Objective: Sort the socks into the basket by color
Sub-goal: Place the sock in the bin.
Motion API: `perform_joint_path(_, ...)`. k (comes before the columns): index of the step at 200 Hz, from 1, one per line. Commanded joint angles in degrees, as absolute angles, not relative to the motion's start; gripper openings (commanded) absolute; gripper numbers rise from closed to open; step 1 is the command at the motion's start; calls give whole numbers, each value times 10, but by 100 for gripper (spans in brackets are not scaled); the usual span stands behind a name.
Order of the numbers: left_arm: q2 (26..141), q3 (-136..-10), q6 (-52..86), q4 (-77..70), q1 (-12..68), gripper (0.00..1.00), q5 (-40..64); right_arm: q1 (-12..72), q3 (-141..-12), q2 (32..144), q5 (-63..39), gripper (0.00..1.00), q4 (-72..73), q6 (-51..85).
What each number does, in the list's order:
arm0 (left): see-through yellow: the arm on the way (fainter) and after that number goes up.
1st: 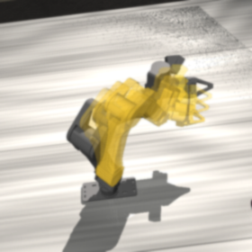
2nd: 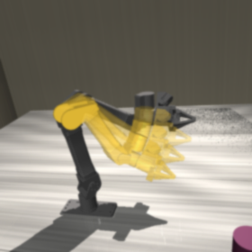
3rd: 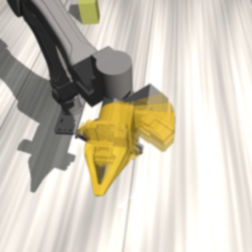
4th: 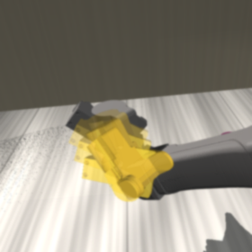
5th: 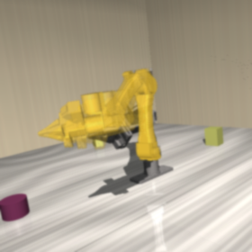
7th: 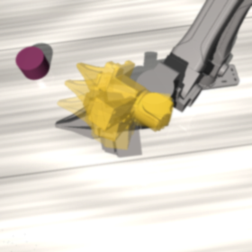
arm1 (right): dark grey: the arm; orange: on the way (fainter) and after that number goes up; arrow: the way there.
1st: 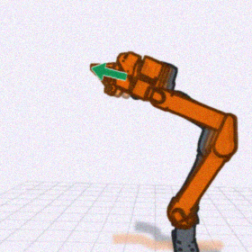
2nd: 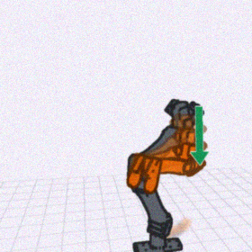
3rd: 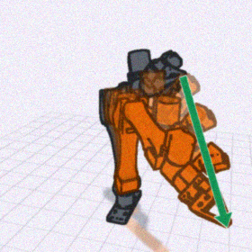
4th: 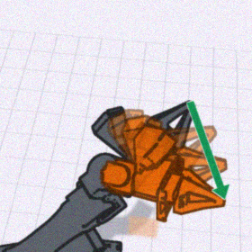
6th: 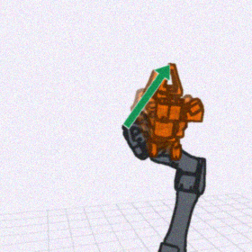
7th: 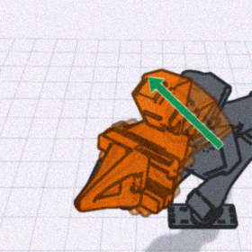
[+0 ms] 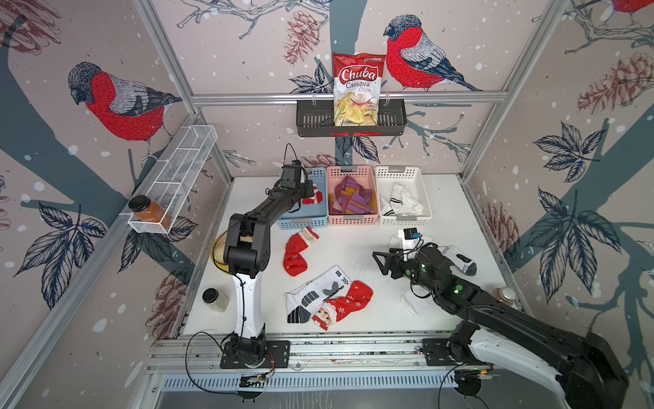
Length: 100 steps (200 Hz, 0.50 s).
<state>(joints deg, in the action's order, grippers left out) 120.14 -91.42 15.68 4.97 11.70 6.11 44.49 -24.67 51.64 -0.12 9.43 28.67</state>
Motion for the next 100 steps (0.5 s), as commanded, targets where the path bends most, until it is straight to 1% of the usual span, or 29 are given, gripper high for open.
perform_joint_path(1,1175,-871,173,20,116,1,70,446,-247,517,6,84,106,287)
perform_joint_path(19,1151,-825,182,-4,118,9,69,446,-246,518,8,84,108,286)
perform_joint_path(69,1092,-748,180,-46,130,36,50,446,-247,540,3,84,121,287)
perform_joint_path(82,1080,-740,179,-47,130,39,43,446,-249,544,3,84,122,287)
perform_joint_path(100,1056,-722,179,-57,131,41,44,446,-249,545,3,85,125,287)
